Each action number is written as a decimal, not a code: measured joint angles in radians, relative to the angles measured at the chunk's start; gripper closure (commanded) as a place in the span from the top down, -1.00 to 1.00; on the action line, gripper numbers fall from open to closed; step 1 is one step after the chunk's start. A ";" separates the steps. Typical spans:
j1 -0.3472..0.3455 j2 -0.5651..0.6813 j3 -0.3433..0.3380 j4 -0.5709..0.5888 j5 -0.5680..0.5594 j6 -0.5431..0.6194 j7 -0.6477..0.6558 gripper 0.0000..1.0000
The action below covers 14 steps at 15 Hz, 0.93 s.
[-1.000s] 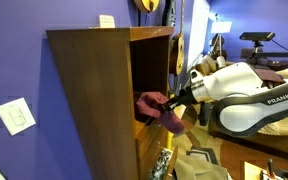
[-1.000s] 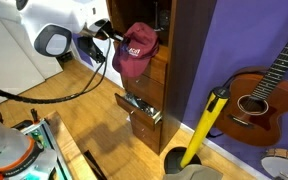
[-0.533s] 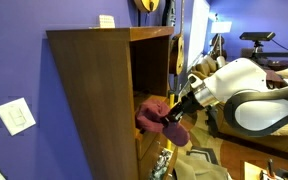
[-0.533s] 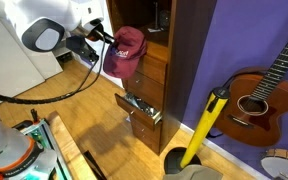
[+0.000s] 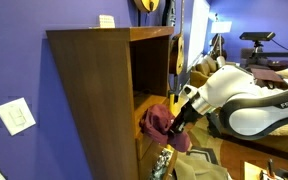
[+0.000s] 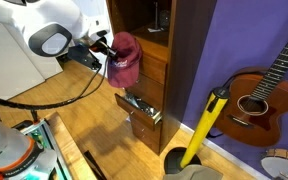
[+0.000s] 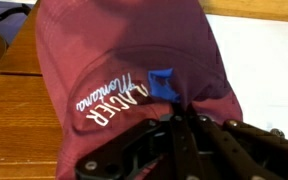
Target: Hang the hat on the knob of the first top drawer
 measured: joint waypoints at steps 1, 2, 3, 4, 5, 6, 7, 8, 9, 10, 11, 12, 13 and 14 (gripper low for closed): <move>-0.007 0.015 0.000 -0.001 -0.011 0.000 0.006 -0.98; -0.014 0.033 0.001 -0.001 -0.019 0.002 0.015 -0.98; -0.021 0.053 0.002 -0.001 -0.024 0.009 0.027 -0.98; -0.027 0.074 0.005 -0.001 -0.024 0.018 0.044 -0.98; -0.031 0.093 0.006 -0.001 -0.024 0.023 0.064 -0.98; -0.032 0.111 0.006 -0.001 -0.020 0.029 0.087 -0.98; -0.031 0.128 0.006 -0.001 -0.010 0.036 0.109 -0.98; -0.025 0.142 0.005 -0.001 0.009 0.043 0.125 -0.98; -0.016 0.155 0.002 0.001 0.038 0.050 0.132 -0.98; -0.005 0.167 -0.002 0.004 0.066 0.056 0.138 -0.98; 0.005 0.180 -0.006 0.008 0.090 0.061 0.144 -0.98; 0.014 0.192 -0.010 0.013 0.112 0.066 0.147 -0.98; 0.022 0.207 -0.015 0.020 0.135 0.075 0.147 -0.98; 0.030 0.224 -0.022 0.027 0.155 0.085 0.147 -0.98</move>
